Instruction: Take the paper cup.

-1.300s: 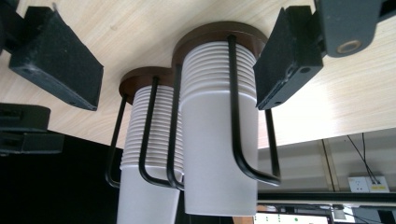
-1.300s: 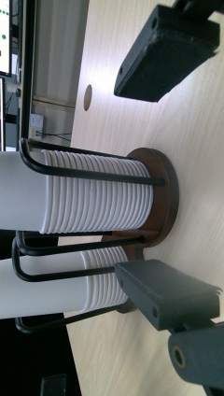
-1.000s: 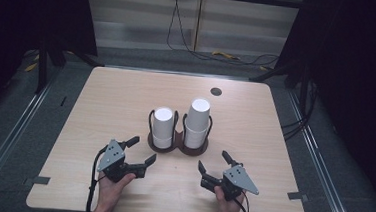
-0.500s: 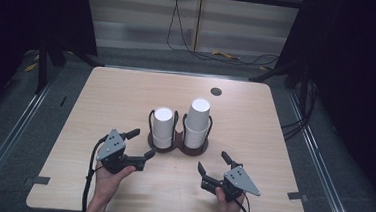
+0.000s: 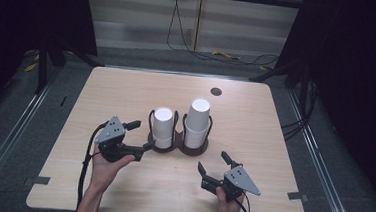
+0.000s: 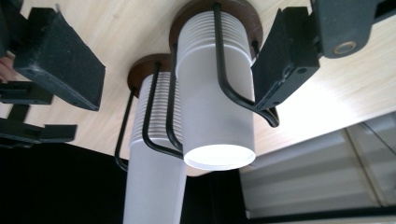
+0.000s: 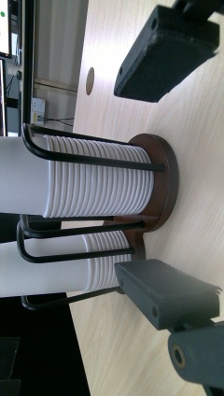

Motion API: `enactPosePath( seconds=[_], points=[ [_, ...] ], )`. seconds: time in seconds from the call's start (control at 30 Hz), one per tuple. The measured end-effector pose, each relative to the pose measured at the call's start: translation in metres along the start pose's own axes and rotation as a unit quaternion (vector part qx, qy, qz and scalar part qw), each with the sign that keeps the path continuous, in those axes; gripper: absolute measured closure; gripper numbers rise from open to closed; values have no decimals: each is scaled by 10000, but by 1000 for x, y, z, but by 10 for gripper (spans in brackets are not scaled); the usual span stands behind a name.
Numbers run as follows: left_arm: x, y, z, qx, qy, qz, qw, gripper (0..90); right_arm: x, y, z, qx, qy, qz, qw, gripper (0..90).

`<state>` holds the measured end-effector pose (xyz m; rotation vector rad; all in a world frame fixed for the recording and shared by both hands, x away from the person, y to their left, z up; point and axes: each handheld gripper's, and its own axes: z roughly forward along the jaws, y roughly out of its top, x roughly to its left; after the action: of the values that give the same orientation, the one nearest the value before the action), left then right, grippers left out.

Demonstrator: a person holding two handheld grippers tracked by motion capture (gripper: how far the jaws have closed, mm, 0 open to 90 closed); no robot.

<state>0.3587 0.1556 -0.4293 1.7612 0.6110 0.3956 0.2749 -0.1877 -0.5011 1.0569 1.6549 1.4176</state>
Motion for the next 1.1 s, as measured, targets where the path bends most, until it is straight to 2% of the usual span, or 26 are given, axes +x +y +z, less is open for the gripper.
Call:
enactPosePath(
  seconds=[0.07, 0.1, 0.27, 0.43, 0.67, 0.83, 0.97, 1.07, 1.1],
  points=[
    [2, 3, 1, 44, -27, 9, 10000, 171, 0, 0, 0, -2, 3, 3, 10000, 132],
    [7, 7, 1, 97, -155, -69, 9998, 171, 0, 0, 0, -4, 0, 4, 10000, 132],
    [11, 16, 1, 159, -184, -51, 9997, 177, 0, 0, 0, 4, -12, 6, 10000, 132],
    [17, 28, 5, 440, -175, 102, 9988, 187, 0, 0, 0, 14, -16, 1, 10000, 133],
    [22, 38, 9, 567, -239, 175, 9980, 195, 0, 0, 0, 16, -19, 4, 10000, 133],
    [24, 47, 14, 820, -271, 305, 9958, 215, 0, 0, 1, 31, -14, 3, 10000, 133],
    [28, 56, 19, 1023, -374, 359, 9934, 220, 0, 0, 0, 25, -12, -4, 10000, 134],
    [29, 61, 20, 1072, -397, 349, 9928, 220, 0, 0, 0, 27, -10, 7, 10000, 133],
    [30, 63, 20, 1113, -375, 433, 9921, 220, 0, 0, 1, 24, -34, 11, 10000, 133]
  ],
)
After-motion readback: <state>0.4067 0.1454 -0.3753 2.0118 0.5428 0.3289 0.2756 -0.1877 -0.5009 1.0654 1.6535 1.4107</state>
